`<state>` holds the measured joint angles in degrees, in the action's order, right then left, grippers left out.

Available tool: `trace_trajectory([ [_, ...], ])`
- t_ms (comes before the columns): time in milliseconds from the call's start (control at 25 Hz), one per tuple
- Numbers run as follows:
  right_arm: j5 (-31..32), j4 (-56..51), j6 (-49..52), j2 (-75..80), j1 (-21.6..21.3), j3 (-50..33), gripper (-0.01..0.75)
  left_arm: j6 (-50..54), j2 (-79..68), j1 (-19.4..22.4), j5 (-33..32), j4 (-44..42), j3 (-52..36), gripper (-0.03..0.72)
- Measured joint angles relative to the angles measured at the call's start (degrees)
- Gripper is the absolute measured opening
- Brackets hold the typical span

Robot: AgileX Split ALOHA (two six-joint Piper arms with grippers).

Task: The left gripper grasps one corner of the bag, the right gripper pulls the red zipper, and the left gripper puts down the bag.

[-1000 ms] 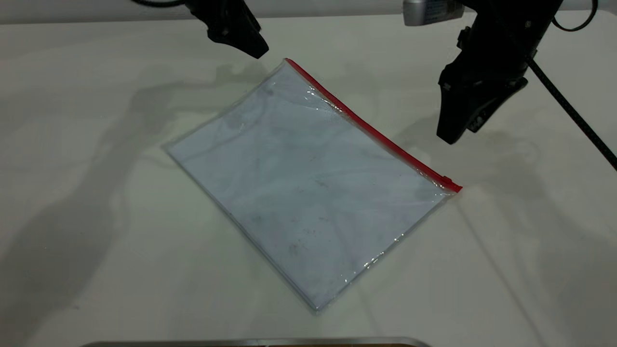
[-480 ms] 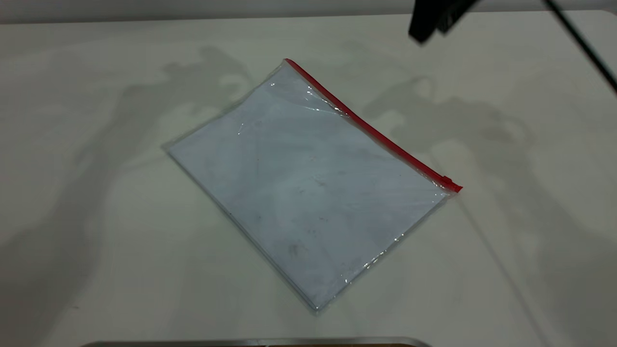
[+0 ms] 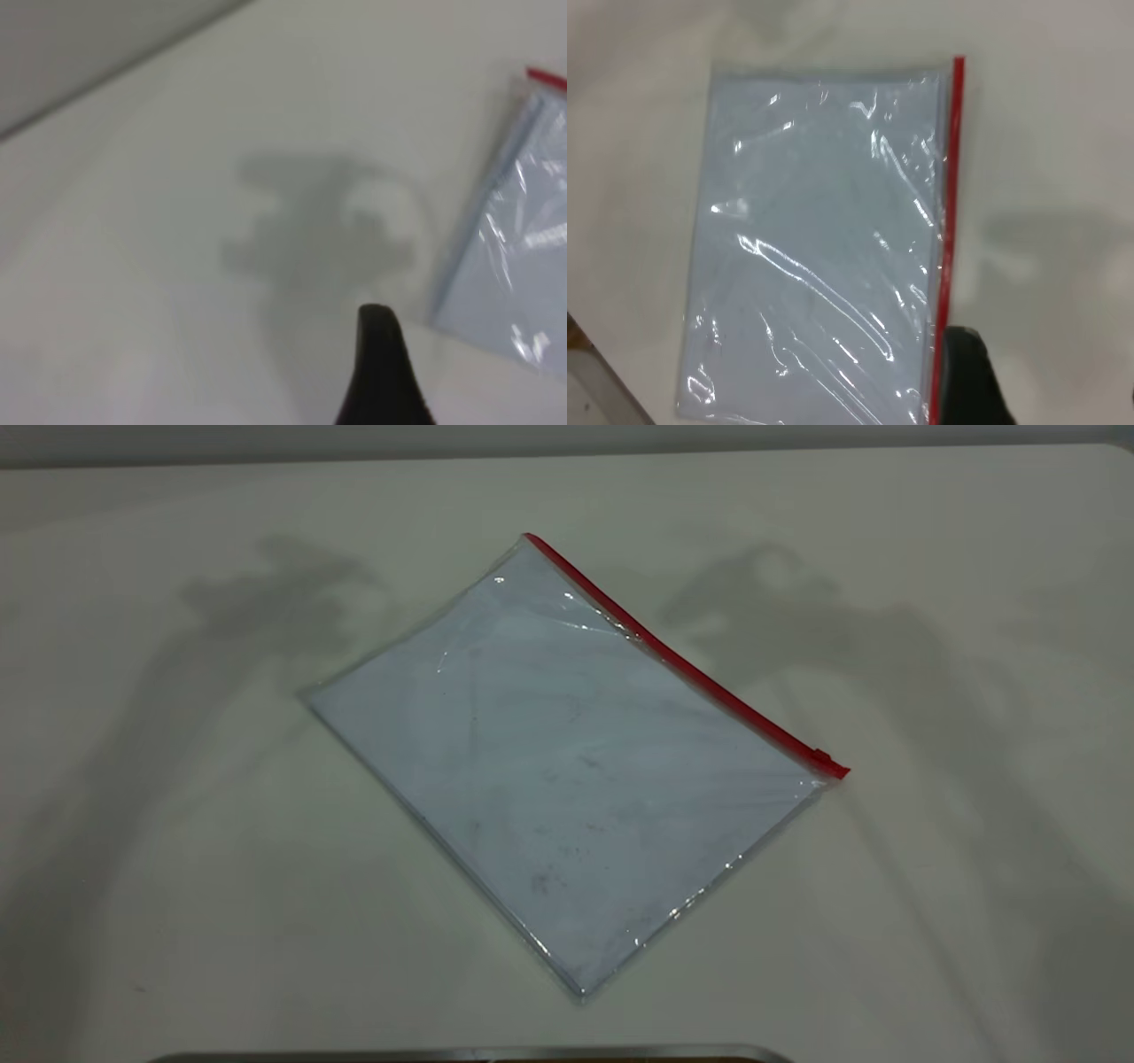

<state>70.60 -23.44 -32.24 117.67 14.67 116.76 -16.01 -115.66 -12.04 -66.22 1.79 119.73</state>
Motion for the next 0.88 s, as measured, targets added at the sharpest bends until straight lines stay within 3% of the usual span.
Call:
trace_trajectory([
  [480,0.16,2.47,9.46,-23.98,0.0,-2.57,0.464,6.87,13.64,0.0,-0.66,-0.14,-0.41,0.59],
  [880,0.16,2.42,10.01,-52.78,0.0,-28.52,0.494,12.61,38.14,0.0,-0.66,0.23,-15.37,0.59],
])
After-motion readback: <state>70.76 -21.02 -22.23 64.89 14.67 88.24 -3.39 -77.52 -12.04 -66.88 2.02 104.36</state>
